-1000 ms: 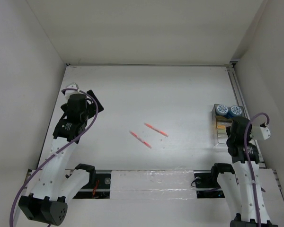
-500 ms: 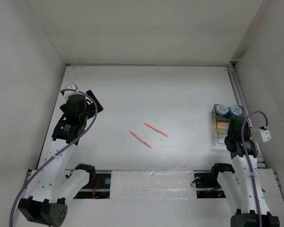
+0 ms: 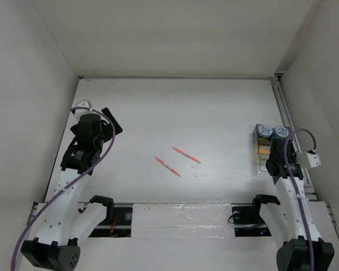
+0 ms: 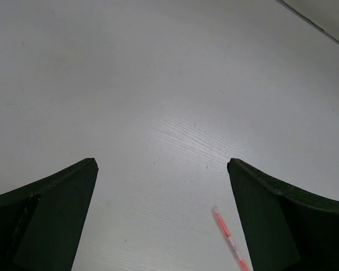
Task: Sort the stationery into containers
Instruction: Place the stationery into the container
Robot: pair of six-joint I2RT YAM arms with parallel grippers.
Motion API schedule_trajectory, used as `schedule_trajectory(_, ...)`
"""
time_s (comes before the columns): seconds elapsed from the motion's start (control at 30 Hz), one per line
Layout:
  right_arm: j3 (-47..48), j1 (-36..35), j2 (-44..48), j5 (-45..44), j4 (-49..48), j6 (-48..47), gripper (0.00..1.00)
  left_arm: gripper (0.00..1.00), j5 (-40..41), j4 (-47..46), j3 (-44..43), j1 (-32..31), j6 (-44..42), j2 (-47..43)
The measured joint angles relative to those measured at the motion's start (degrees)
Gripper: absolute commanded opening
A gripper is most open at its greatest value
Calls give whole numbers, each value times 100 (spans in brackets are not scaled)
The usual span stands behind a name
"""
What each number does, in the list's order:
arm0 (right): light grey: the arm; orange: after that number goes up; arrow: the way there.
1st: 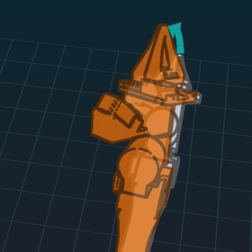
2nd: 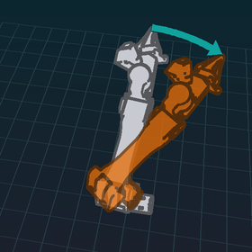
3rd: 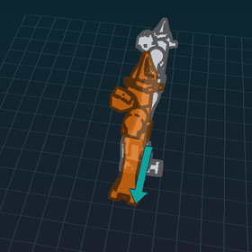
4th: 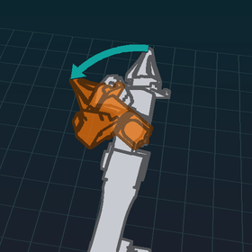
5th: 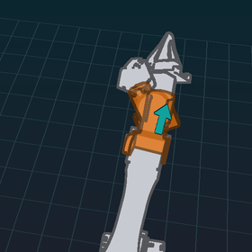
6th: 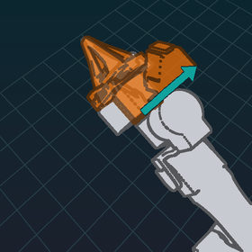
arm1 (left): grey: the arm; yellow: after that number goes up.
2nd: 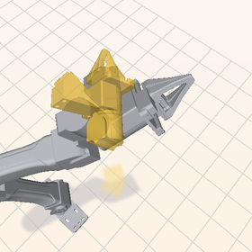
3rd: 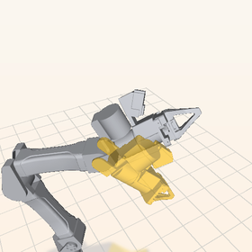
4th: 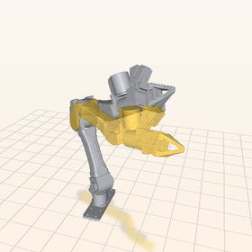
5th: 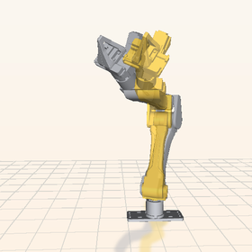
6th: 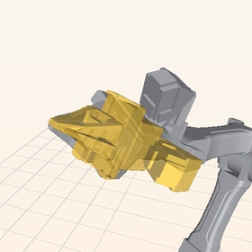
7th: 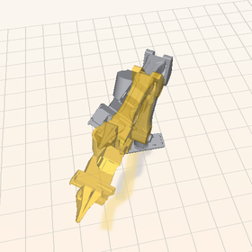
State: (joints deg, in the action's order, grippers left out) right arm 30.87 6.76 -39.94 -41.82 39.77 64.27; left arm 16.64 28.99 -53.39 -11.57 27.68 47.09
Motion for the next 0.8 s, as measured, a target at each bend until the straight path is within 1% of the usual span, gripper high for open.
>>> schedule_trajectory(0.13,-37,0,-181,4,-94,-2,0,100,0,0,0,0,0,-9)
schedule_trajectory(0.5,-83,0,-76,216,-131,-103,0,100,0,0,0,0,0,-26)
schedule_trajectory(0.8,-221,0,144,341,-72,208,0,100,0,0,0,0,0,9)
